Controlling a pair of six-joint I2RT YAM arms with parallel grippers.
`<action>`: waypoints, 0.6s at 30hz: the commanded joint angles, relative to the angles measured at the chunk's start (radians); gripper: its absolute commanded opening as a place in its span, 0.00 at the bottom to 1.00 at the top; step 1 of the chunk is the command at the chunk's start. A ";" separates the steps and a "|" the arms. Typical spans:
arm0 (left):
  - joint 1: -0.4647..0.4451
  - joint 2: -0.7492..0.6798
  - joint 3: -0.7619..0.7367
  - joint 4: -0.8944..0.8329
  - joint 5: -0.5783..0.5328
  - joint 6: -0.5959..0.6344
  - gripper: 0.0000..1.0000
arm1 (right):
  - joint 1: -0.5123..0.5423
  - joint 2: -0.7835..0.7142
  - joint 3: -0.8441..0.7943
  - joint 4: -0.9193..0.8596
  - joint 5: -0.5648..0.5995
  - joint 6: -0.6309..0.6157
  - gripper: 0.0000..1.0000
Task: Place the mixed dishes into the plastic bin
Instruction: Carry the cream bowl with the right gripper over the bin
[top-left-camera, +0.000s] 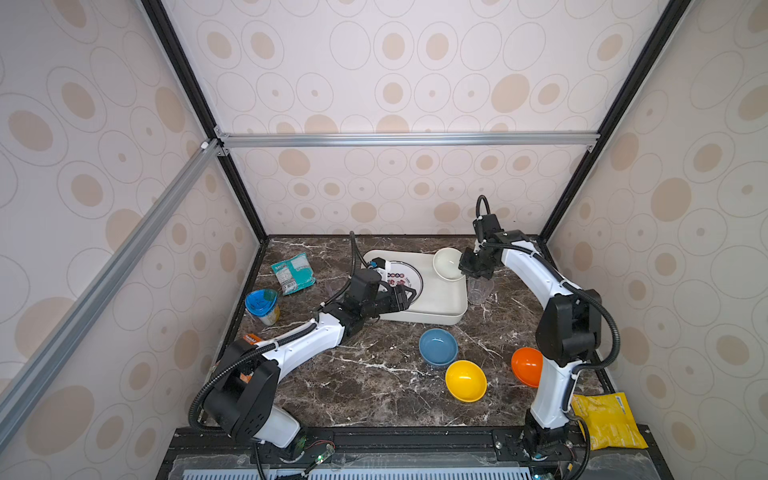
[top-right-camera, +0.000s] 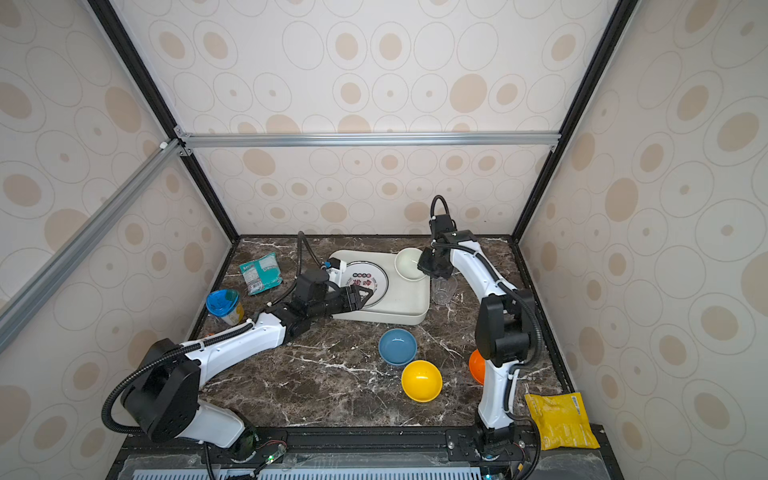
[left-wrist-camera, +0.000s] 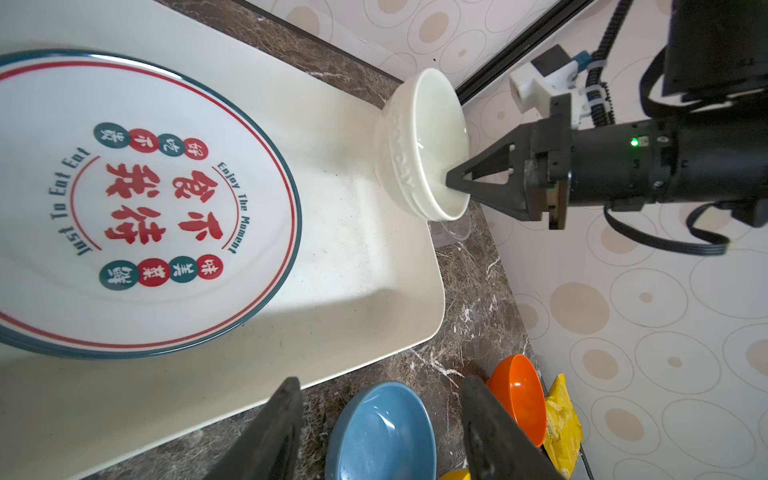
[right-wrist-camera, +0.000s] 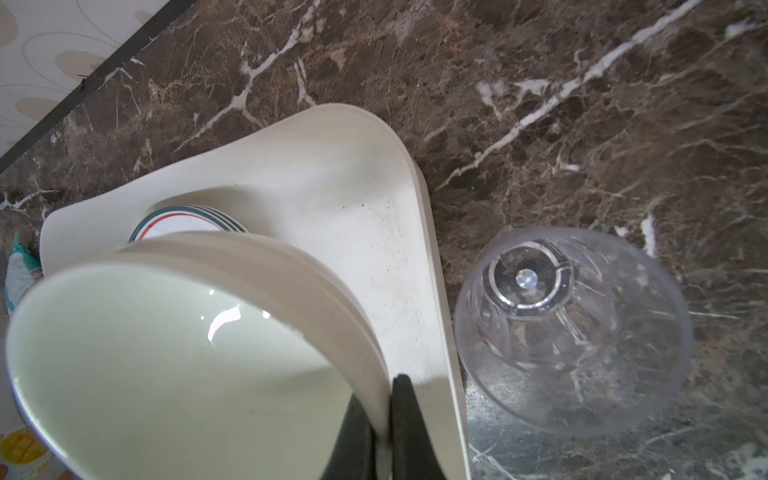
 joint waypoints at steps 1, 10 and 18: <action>0.011 -0.025 -0.002 0.018 -0.004 -0.014 0.61 | 0.018 0.049 0.083 0.003 -0.002 0.020 0.02; 0.021 -0.031 -0.016 0.018 -0.002 -0.022 0.61 | 0.034 0.192 0.200 -0.005 0.044 0.041 0.02; 0.026 -0.046 -0.030 0.012 -0.007 -0.025 0.61 | 0.036 0.255 0.244 -0.019 0.075 0.048 0.02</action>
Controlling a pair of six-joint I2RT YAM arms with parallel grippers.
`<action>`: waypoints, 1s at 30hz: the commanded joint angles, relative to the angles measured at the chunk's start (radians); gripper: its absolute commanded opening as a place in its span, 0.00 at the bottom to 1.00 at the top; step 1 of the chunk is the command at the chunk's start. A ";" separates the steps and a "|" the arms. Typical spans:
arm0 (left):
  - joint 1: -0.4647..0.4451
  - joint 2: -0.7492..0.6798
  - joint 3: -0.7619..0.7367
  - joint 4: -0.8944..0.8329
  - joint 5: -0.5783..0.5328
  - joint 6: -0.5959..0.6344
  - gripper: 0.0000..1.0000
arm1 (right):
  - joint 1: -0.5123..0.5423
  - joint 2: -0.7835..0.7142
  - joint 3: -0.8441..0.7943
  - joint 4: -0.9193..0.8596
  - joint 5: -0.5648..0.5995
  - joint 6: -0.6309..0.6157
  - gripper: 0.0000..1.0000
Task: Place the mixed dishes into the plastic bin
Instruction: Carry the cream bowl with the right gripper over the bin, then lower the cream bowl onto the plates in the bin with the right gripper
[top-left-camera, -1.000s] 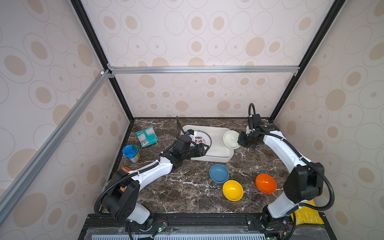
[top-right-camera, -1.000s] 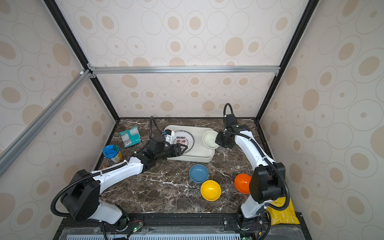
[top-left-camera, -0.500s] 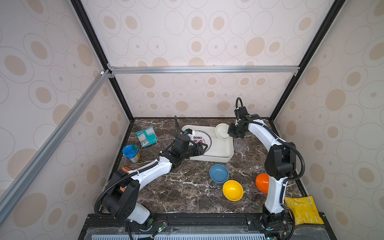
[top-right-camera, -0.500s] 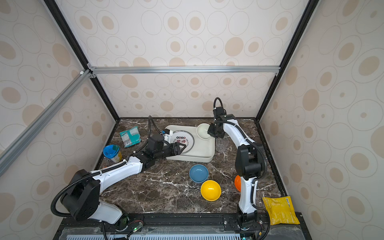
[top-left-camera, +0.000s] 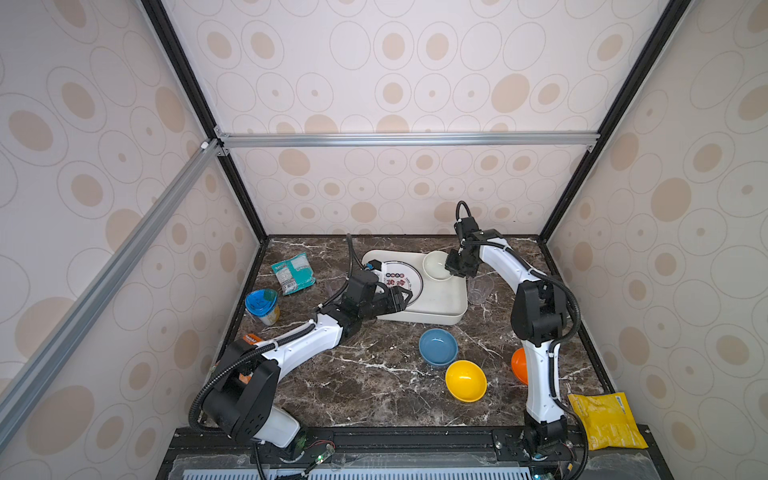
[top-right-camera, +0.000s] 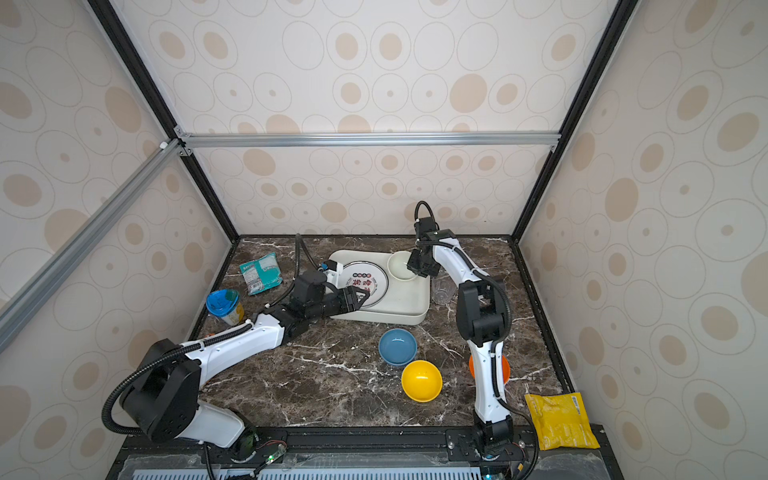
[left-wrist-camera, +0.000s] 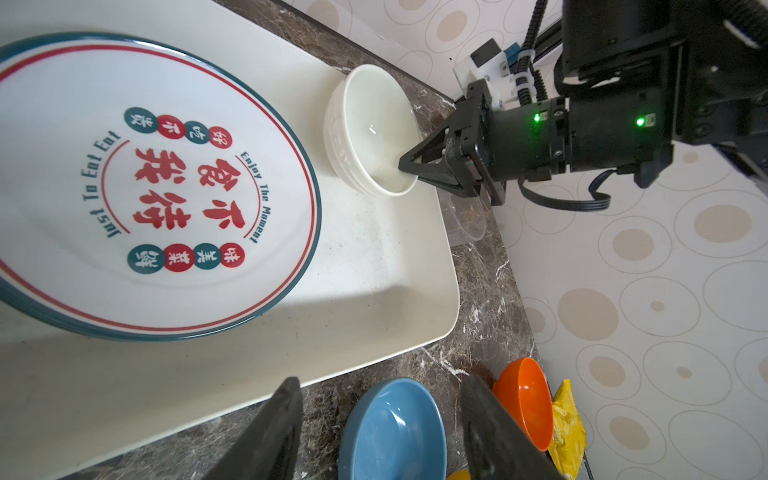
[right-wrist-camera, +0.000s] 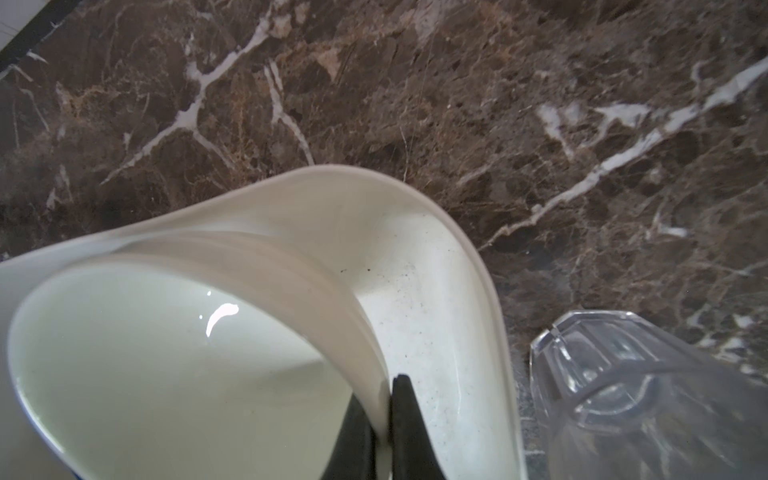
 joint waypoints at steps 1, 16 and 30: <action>0.010 -0.035 -0.001 0.010 -0.007 -0.012 0.61 | 0.000 0.017 0.065 -0.012 0.018 0.021 0.02; 0.011 -0.037 -0.006 0.003 -0.007 -0.013 0.61 | -0.001 0.078 0.133 -0.065 0.037 0.018 0.03; 0.014 -0.042 -0.017 0.002 -0.010 -0.012 0.60 | -0.001 0.113 0.174 -0.089 0.046 0.019 0.06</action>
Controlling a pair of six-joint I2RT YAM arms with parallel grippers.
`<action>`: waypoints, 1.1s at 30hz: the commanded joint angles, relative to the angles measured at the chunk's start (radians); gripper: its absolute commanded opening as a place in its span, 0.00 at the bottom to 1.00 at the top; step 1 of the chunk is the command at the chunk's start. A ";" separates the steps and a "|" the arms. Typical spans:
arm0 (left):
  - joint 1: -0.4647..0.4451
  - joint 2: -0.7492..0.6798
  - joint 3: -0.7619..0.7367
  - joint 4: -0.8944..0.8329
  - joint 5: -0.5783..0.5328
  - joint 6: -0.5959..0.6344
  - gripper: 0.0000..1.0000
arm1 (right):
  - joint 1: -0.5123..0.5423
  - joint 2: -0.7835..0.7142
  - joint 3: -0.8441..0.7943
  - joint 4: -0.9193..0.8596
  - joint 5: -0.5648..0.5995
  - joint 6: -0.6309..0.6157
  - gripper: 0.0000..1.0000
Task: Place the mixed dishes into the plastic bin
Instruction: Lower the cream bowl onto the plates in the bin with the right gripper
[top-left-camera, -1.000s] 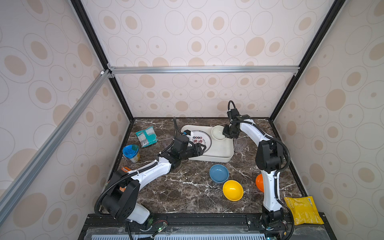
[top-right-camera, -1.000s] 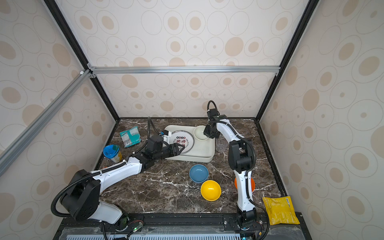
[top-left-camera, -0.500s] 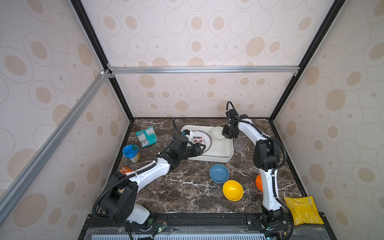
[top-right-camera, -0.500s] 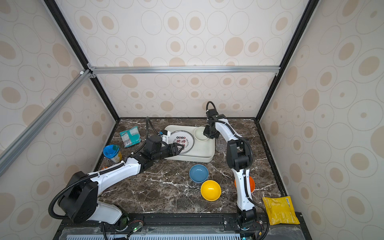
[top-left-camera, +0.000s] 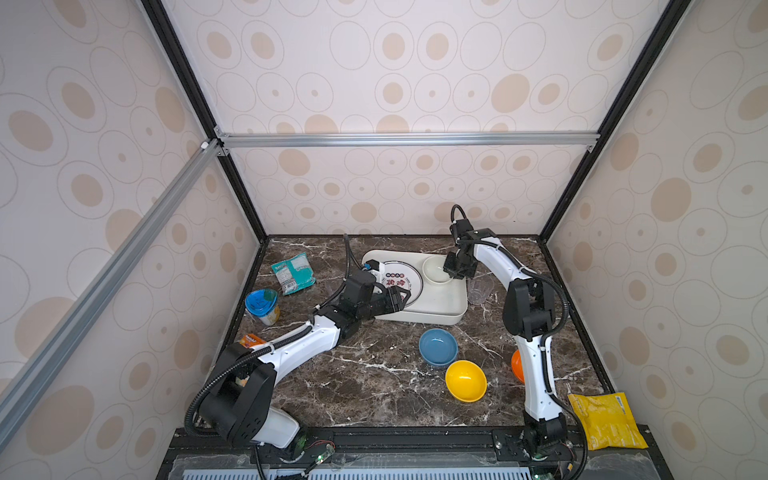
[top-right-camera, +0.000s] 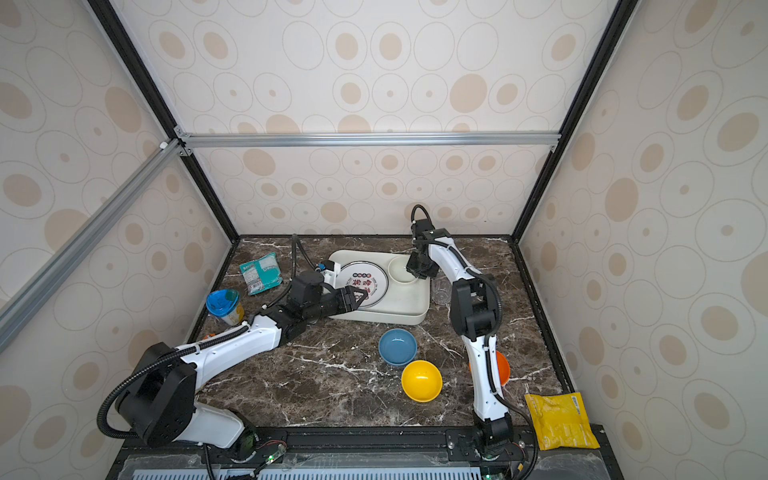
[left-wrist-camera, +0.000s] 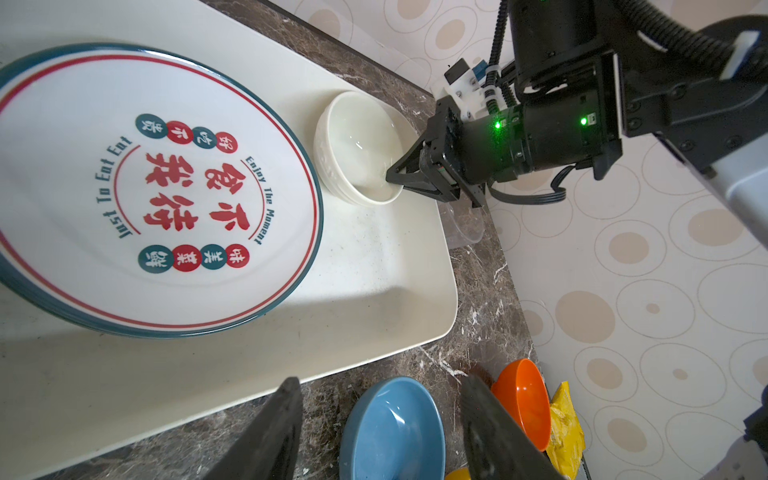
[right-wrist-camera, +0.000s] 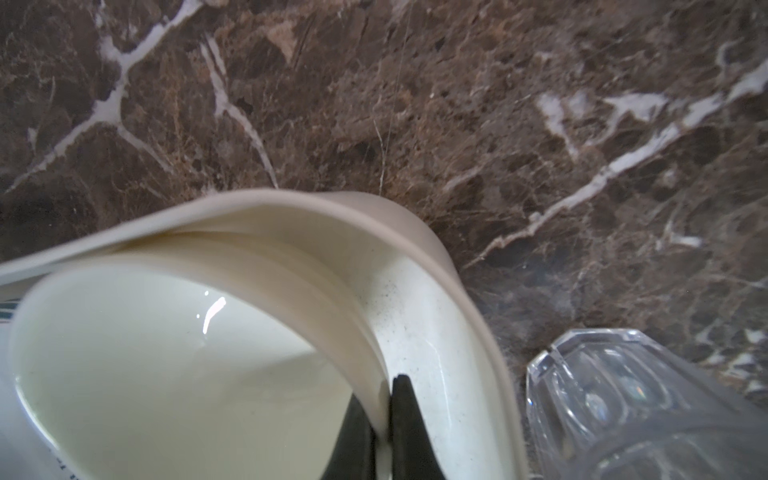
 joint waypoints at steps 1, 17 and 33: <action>0.009 -0.024 -0.005 0.002 -0.009 -0.013 0.61 | -0.001 0.013 0.051 0.003 0.013 0.022 0.07; 0.010 -0.049 -0.030 0.017 -0.015 -0.023 0.60 | -0.002 -0.035 0.042 0.000 0.011 0.023 0.23; 0.009 -0.039 -0.038 0.062 0.008 -0.042 0.61 | 0.008 -0.277 -0.184 0.085 0.030 -0.032 0.32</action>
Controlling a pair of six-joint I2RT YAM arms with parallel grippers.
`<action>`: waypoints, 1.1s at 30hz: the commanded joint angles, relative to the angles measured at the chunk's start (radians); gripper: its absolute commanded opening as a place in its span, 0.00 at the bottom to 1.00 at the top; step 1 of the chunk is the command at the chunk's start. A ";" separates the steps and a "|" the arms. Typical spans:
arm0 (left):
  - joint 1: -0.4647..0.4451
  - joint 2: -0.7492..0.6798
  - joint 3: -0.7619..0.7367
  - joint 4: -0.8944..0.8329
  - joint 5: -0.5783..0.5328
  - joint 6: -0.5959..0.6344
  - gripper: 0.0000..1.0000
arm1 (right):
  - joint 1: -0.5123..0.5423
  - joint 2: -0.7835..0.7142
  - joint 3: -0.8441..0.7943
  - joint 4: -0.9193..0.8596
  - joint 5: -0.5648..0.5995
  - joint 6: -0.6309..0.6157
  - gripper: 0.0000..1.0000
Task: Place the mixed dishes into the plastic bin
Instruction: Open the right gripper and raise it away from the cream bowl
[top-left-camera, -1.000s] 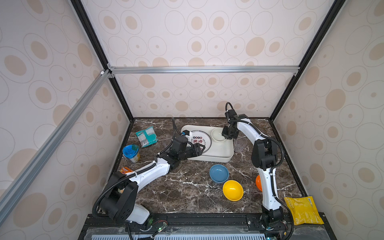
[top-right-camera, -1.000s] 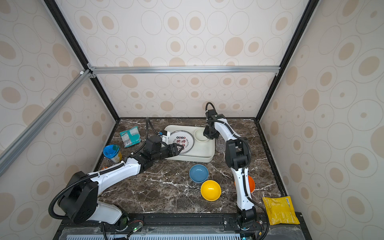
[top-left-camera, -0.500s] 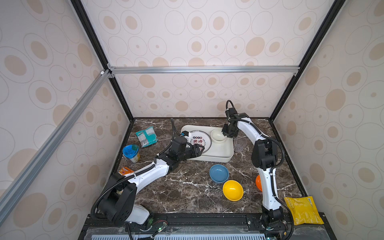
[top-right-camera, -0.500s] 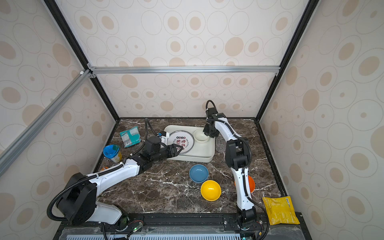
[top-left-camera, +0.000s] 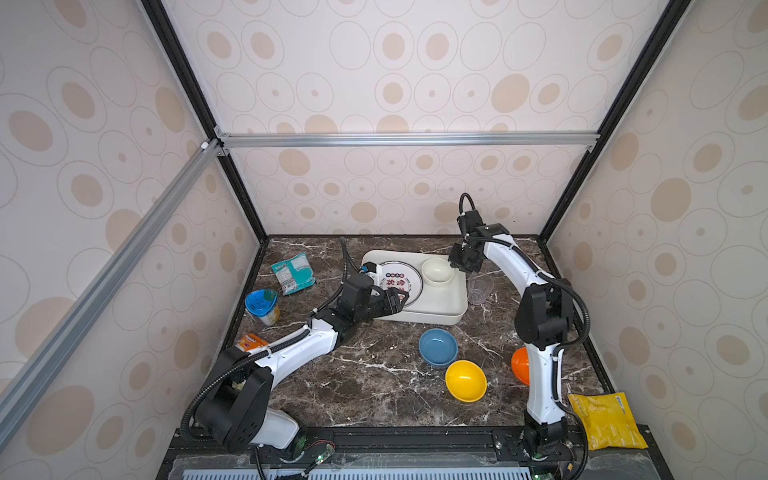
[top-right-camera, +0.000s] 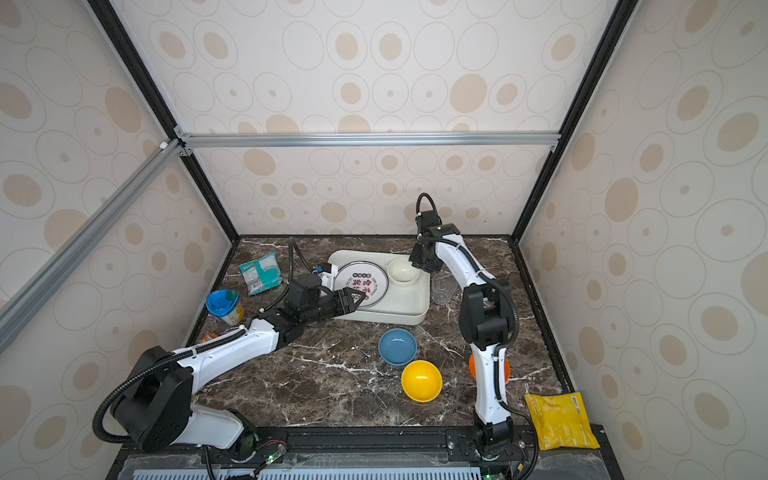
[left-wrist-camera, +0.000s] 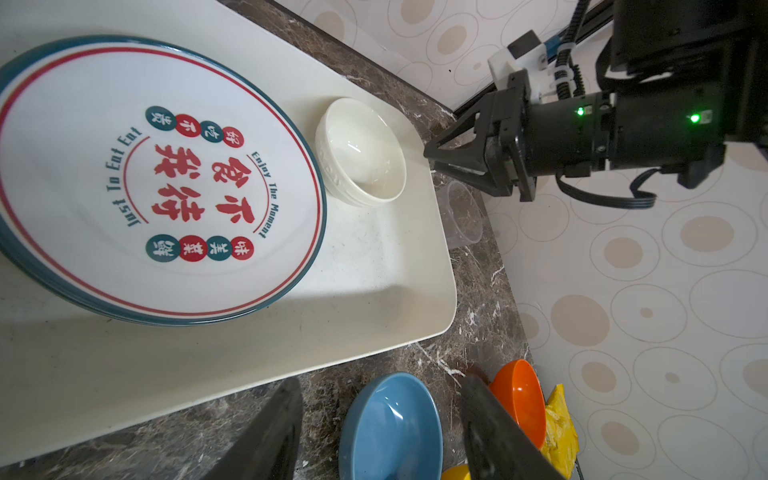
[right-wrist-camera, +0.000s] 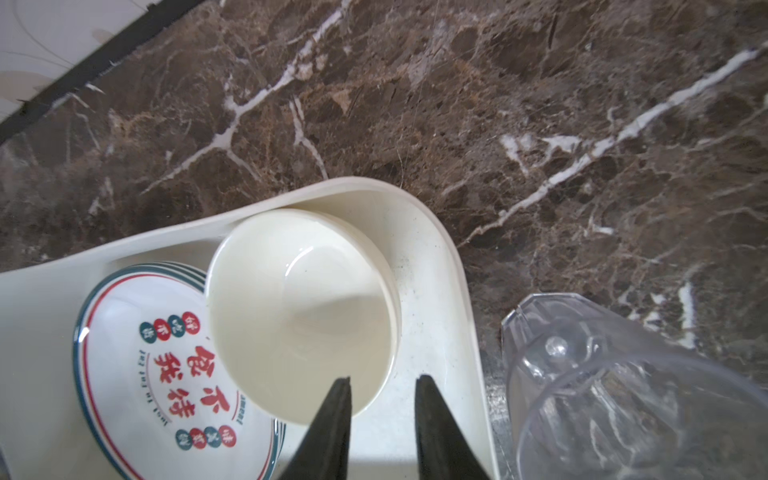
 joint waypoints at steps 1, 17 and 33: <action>0.006 -0.012 0.000 0.037 0.010 -0.017 0.61 | 0.005 -0.086 -0.063 0.026 0.015 -0.019 0.33; -0.015 0.028 0.059 0.014 0.030 0.004 0.61 | 0.006 -0.429 -0.425 0.118 -0.074 -0.075 0.41; -0.073 0.127 0.156 -0.008 0.079 0.053 0.60 | -0.082 -0.791 -0.825 0.065 -0.079 -0.067 0.47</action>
